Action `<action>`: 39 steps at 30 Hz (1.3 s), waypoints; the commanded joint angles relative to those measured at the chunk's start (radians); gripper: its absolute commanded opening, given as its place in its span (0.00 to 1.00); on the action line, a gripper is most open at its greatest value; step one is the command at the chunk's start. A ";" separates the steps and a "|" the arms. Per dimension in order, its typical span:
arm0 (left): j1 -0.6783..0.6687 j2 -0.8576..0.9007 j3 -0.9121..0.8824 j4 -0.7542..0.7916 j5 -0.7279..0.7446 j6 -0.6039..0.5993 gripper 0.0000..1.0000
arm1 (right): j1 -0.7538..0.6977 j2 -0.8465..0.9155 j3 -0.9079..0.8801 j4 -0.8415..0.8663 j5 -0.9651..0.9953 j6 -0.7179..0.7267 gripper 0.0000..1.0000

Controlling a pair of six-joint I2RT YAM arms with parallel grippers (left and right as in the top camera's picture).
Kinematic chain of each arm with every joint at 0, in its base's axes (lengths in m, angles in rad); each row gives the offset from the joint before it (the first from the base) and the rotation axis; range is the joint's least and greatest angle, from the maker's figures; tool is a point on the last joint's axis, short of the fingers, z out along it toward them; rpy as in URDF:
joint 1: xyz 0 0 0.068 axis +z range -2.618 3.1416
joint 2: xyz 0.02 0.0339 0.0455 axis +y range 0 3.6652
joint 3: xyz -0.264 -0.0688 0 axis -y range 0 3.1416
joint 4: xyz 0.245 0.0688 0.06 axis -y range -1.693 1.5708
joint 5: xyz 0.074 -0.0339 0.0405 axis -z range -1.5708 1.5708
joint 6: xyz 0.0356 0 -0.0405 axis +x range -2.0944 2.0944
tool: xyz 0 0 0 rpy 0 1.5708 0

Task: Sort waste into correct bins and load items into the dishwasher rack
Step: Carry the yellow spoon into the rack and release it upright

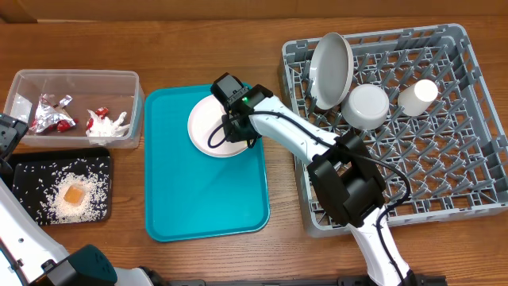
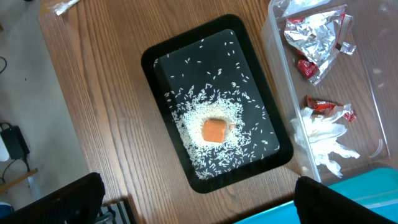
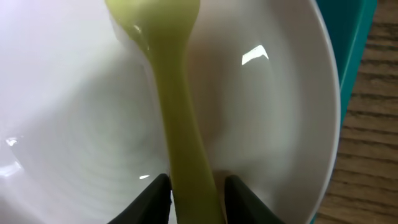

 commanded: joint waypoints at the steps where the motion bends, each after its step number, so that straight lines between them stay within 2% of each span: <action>1: 0.000 -0.007 0.003 -0.001 0.004 -0.013 1.00 | -0.005 0.011 0.042 0.000 0.003 -0.002 0.29; 6: 0.000 -0.007 0.003 -0.001 0.004 -0.013 1.00 | -0.005 0.011 0.042 -0.005 0.003 -0.002 0.25; 10: 0.000 -0.007 0.003 -0.001 0.004 -0.013 1.00 | -0.006 0.011 0.042 -0.009 0.003 -0.002 0.15; 14: 0.000 -0.007 0.003 -0.001 0.004 -0.013 1.00 | -0.006 0.011 0.042 -0.011 0.003 -0.002 0.15; 20: 0.000 -0.007 0.003 -0.001 0.004 -0.013 1.00 | -0.006 0.011 0.090 -0.070 0.003 -0.002 0.08; 23: 0.000 -0.007 0.003 -0.001 0.004 -0.013 1.00 | -0.005 0.010 0.162 -0.138 0.003 -0.002 0.04; 30: 0.000 -0.007 0.003 -0.001 0.004 -0.013 1.00 | -0.024 0.008 0.435 -0.328 0.003 -0.002 0.04; 35: 0.000 -0.007 0.003 -0.001 0.004 -0.013 1.00 | -0.082 0.007 0.637 -0.488 0.026 -0.029 0.04; 39: 0.000 -0.007 0.003 -0.001 0.004 -0.013 1.00 | -0.160 0.007 0.689 -0.605 0.092 -0.029 0.04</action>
